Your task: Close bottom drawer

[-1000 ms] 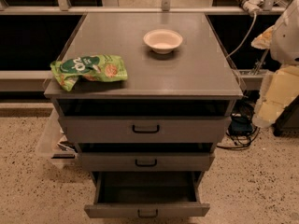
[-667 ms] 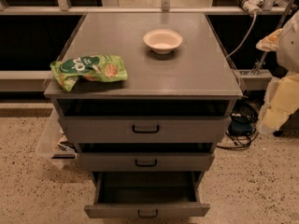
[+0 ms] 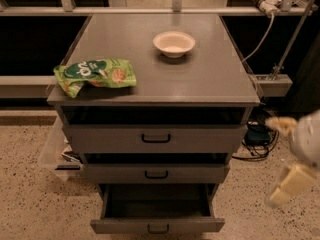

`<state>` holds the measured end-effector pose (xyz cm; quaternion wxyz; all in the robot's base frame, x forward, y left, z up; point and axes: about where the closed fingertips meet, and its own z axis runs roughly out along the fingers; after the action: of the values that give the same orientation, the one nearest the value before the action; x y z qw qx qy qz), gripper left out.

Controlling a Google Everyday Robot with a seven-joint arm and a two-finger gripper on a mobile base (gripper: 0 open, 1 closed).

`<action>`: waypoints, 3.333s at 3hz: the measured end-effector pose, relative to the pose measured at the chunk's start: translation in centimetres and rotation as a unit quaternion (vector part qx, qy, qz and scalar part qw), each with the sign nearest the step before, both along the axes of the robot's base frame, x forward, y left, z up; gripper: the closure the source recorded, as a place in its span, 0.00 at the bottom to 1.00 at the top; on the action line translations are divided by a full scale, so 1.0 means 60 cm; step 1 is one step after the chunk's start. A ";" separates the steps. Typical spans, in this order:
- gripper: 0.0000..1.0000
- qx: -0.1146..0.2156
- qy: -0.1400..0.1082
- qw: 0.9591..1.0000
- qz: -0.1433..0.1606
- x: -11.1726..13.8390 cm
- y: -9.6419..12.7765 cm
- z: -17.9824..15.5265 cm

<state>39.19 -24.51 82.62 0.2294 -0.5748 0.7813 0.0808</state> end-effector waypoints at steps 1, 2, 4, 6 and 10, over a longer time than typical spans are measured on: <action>0.00 0.093 0.051 0.993 -0.044 -0.051 -0.013 -0.216; 0.18 0.116 0.089 0.987 -0.064 -0.081 -0.007 -0.327; 0.65 0.116 0.089 0.987 -0.064 -0.081 -0.007 -0.327; 1.00 0.140 0.092 0.983 -0.078 -0.059 -0.017 -0.379; 1.00 0.293 0.222 0.915 -0.166 0.027 -0.010 -0.803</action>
Offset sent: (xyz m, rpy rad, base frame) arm -0.0256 -0.0081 -0.1119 0.1676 0.0874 -0.0761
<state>40.80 -25.08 34.47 0.2185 -0.3114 0.8374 0.3925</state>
